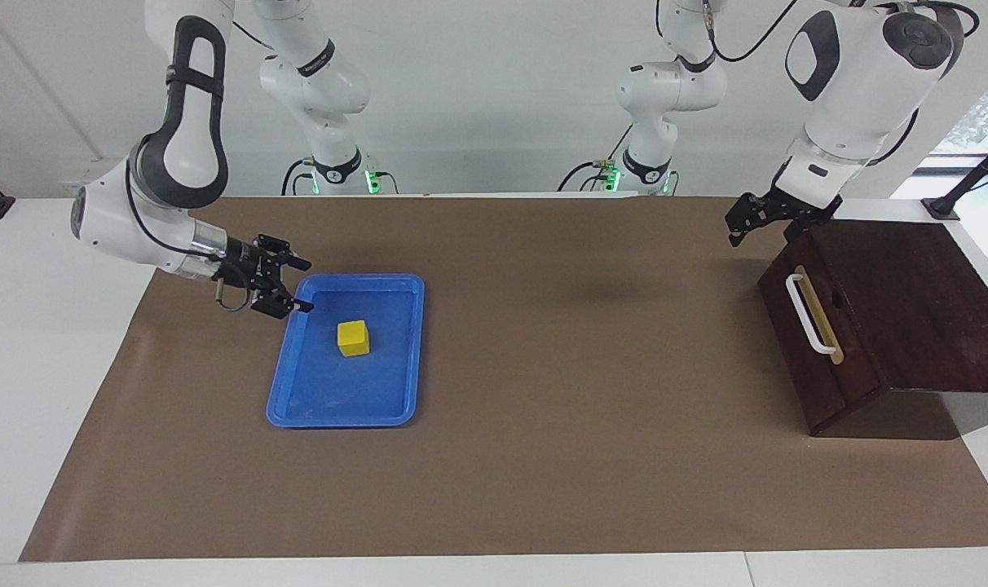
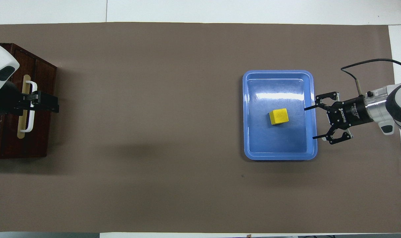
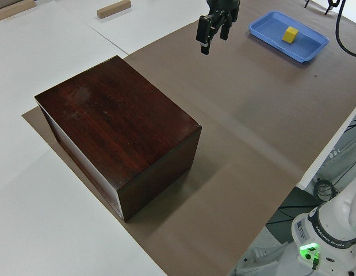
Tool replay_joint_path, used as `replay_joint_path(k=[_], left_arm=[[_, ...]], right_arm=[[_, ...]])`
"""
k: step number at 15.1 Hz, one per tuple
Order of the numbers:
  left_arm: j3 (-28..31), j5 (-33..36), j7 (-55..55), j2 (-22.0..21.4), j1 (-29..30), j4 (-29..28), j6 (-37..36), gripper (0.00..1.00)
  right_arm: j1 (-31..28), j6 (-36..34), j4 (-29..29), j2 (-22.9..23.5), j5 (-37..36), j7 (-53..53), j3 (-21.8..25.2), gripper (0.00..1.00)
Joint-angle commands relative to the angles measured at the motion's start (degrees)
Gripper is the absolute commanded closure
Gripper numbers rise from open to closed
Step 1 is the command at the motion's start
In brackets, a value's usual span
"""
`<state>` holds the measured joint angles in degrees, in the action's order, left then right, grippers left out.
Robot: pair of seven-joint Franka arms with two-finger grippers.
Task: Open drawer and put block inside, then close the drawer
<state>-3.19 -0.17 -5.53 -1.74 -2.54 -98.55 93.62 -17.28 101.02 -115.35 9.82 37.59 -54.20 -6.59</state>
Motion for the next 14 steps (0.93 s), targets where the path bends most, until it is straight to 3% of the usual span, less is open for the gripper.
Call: replay_joint_path(k=[1,6,11,14], left_arm=[[-0.2,1.0,-0.2,-0.8,-0.6,-0.2,0.5,0.00],[-0.4,1.4,-0.2,-0.7,-0.9,-0.1,0.9,0.00],[-0.6,11.6,-0.4,-0.4,-2.2,-5.6,9.4,0.00],[-0.6,19.5,-0.5,3.9,-3.0,-6.7,14.7,0.00]], right_arm=[[0.0,1.1,3.0,5.5,1.6,-0.3,-0.5,0.00],[0.3,3.5,4.6,8.7,4.3,3.2,-0.5,0.00],[2.2,8.1,4.5,11.4,8.6,6.6,-0.5,0.00],[2.9,9.5,3.1,11.2,8.7,6.6,-0.5,0.00]])
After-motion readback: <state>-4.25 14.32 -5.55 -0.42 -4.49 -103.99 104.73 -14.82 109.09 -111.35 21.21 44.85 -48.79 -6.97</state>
